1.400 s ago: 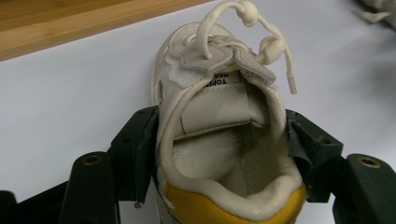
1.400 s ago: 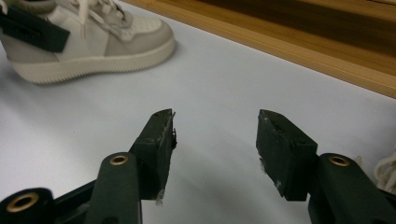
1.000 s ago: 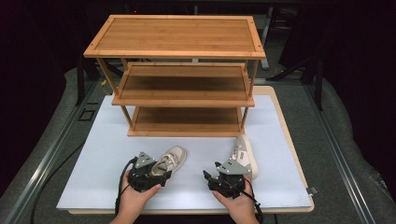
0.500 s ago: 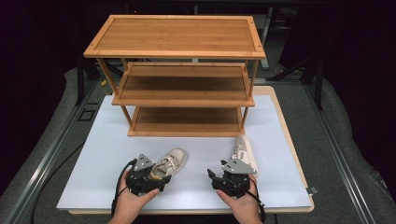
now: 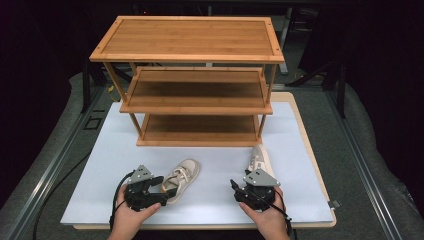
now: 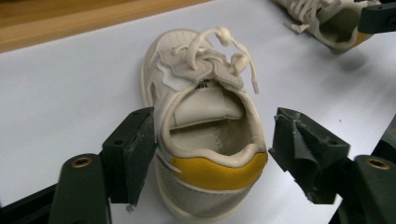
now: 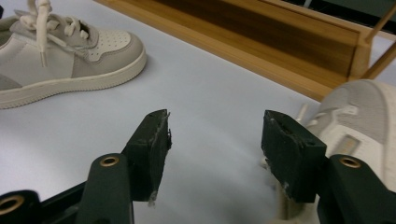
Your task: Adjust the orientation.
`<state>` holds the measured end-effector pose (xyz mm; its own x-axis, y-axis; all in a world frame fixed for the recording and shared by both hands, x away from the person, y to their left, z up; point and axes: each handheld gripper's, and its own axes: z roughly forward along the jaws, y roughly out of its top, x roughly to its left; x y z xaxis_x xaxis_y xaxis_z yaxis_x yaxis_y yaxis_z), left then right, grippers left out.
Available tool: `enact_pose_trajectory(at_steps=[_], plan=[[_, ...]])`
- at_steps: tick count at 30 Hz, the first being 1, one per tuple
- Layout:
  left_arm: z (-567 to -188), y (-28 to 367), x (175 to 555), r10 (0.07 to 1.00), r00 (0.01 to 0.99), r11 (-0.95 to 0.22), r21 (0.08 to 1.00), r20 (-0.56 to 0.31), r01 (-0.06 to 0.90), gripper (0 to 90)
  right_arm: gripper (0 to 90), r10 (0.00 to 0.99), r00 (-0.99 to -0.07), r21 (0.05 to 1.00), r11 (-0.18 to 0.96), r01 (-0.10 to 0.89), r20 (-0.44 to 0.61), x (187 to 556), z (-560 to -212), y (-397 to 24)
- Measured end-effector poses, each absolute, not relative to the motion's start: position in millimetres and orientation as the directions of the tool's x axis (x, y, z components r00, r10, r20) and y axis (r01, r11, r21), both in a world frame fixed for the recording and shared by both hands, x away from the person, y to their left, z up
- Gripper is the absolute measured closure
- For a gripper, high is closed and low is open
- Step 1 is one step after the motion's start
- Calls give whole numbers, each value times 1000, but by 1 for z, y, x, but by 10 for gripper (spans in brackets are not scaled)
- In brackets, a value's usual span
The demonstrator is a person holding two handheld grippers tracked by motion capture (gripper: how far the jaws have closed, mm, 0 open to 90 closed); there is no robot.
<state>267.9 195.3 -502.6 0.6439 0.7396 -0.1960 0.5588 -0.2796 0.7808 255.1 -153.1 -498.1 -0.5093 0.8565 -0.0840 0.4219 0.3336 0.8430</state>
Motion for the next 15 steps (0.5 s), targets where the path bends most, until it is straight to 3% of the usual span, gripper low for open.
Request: enact_pose_trajectory(at_steps=[2,3,4,7,15], plan=[[-499,199,268,744,640,-273,786,-193,555,331,409,869,-487,839,330,433,-91,254,-496,-160],[-498,201,268,746,638,-270,790,-190,551,339,409,850,-525,859,301,414,-44,256,-498,-165],[-497,203,268,749,634,-261,795,-191,548,349,408,882,-462,834,320,450,-90,253,-496,-167],[-494,212,270,760,617,-228,806,-203,546,406,403,884,-466,847,279,452,-42,251,-498,-183],[-496,233,282,791,577,-197,808,-204,555,438,389,885,-463,835,293,465,-52,253,-504,-191]])
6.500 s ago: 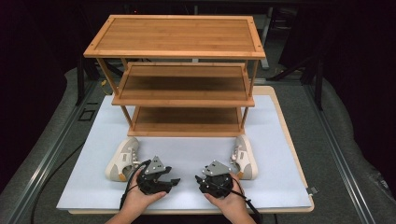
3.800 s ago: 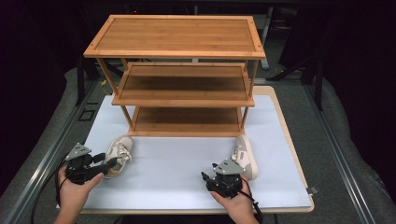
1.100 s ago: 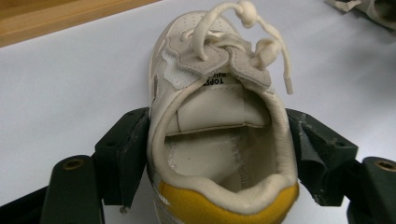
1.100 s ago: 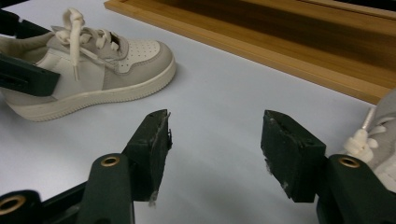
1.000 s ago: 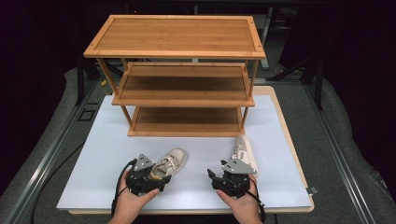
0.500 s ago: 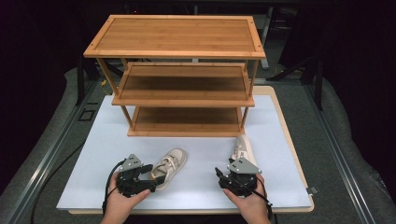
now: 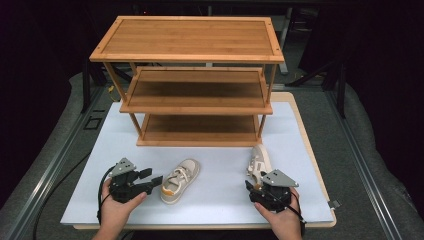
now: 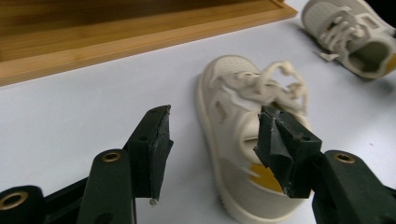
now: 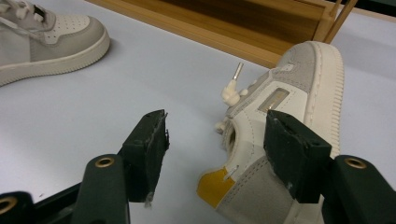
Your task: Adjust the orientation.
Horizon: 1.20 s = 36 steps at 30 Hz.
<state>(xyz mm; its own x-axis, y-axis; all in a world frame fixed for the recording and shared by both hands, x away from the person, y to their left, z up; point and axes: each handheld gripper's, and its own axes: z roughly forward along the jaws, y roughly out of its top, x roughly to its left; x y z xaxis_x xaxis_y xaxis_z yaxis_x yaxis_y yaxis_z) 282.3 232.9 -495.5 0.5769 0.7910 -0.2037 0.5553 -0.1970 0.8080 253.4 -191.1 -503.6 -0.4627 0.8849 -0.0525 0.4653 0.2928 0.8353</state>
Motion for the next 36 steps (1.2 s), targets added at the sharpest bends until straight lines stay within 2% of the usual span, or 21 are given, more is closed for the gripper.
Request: enact_pose_trajectory(at_steps=[3,9,12,14,17,20,27,31,36], plan=[[-496,237,286,797,567,-189,805,-208,562,438,401,889,-456,840,282,464,-46,253,-503,-195],[-499,240,289,802,559,-184,802,-212,568,438,471,887,-458,858,194,477,54,256,-503,-207],[-499,240,290,801,560,-189,797,-213,573,438,497,875,-481,875,195,444,49,257,-509,-208],[-500,239,291,801,561,-191,797,-211,573,438,518,884,-462,856,183,484,73,258,-504,-209],[-501,240,291,801,560,-192,794,-213,576,438,519,894,-447,852,220,475,18,257,-501,-210],[-501,240,292,803,557,-191,792,-214,580,438,486,909,-417,852,230,469,-16,256,-499,-211],[-502,241,293,806,553,-191,789,-214,584,437,257,933,-357,845,228,484,-48,258,-499,-218],[-503,241,293,807,550,-192,787,-212,586,436,224,944,-326,835,213,507,-42,261,-500,-225],[-504,240,294,807,551,-194,784,-215,590,436,136,963,-261,793,208,572,-64,269,-509,-233]])
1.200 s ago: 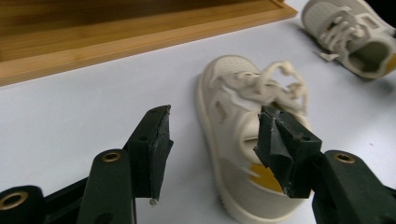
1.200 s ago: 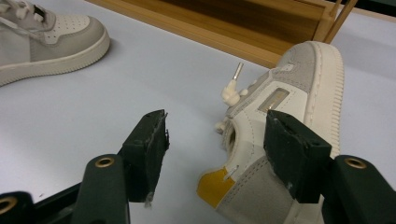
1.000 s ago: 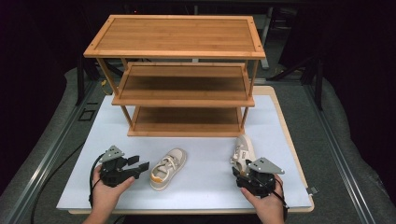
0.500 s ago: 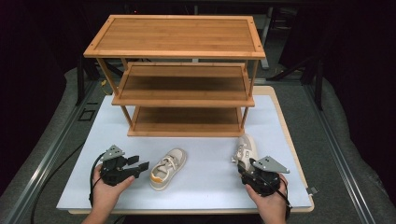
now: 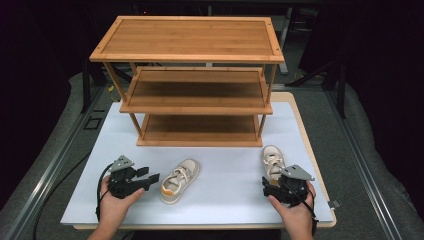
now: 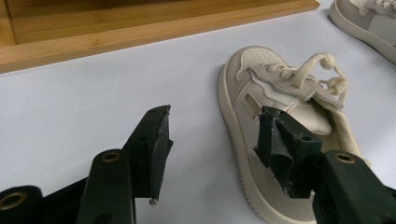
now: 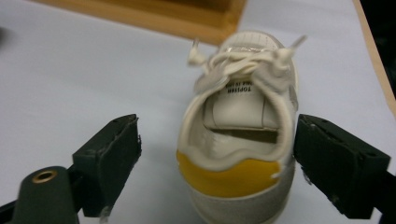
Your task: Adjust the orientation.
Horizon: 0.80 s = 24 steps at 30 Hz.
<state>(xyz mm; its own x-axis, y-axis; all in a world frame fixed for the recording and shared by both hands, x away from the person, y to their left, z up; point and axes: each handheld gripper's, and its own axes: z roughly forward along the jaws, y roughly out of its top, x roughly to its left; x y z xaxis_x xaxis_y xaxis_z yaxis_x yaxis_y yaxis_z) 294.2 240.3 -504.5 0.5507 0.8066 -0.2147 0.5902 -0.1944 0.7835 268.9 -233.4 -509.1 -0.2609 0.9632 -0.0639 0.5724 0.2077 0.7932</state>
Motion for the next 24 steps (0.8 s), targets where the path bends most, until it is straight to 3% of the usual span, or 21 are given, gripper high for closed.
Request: enact_pose_trajectory(at_steps=[5,9,11,12,14,16,24], plan=[[-505,238,293,803,556,-201,783,-213,589,436,169,977,-211,760,125,638,17,278,-521,-245],[-506,238,294,801,558,-202,781,-215,591,436,186,982,-189,742,133,657,-9,281,-527,-242],[-507,237,294,800,560,-203,780,-216,591,436,276,984,-178,739,140,659,-28,280,-527,-242],[-507,237,294,799,561,-205,780,-215,591,436,279,986,-163,739,132,660,-30,279,-526,-242],[-507,237,294,799,562,-207,780,-214,591,436,284,984,-175,736,89,672,41,280,-525,-245],[-508,236,293,797,565,-209,779,-215,591,436,287,984,-175,737,94,669,34,280,-524,-241],[-509,233,293,793,570,-215,776,-216,593,436,291,935,-355,738,229,635,16,272,-524,-186]])
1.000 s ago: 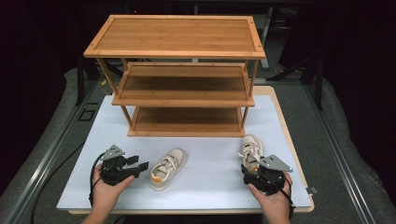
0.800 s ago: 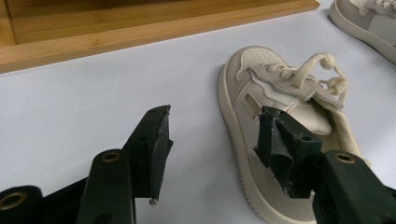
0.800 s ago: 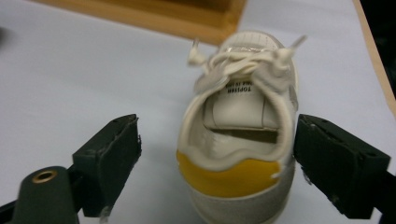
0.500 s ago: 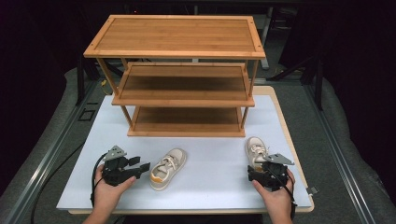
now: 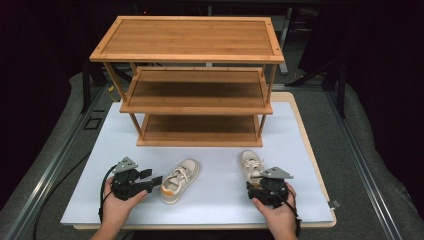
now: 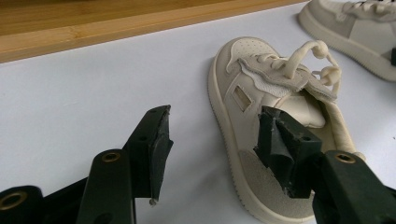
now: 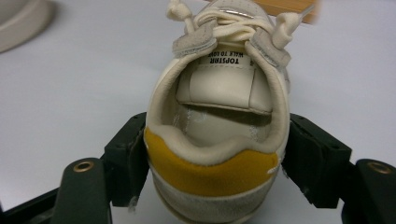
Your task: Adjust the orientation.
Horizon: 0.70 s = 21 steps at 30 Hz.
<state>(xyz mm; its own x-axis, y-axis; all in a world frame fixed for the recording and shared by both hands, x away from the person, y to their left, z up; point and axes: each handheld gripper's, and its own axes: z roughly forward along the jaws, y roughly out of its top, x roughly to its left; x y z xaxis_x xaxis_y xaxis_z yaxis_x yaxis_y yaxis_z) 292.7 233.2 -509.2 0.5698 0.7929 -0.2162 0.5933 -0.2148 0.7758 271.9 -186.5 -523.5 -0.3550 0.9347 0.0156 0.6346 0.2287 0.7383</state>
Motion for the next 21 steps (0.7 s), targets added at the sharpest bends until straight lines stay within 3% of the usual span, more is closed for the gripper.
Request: enact_pose_trajectory(at_steps=[7,21], plan=[[-509,233,293,793,568,-212,776,-218,593,438,290,882,-470,751,317,580,-9,263,-525,-136],[-510,233,293,794,571,-218,778,-210,590,438,267,839,-543,741,370,560,-9,255,-527,-108]])
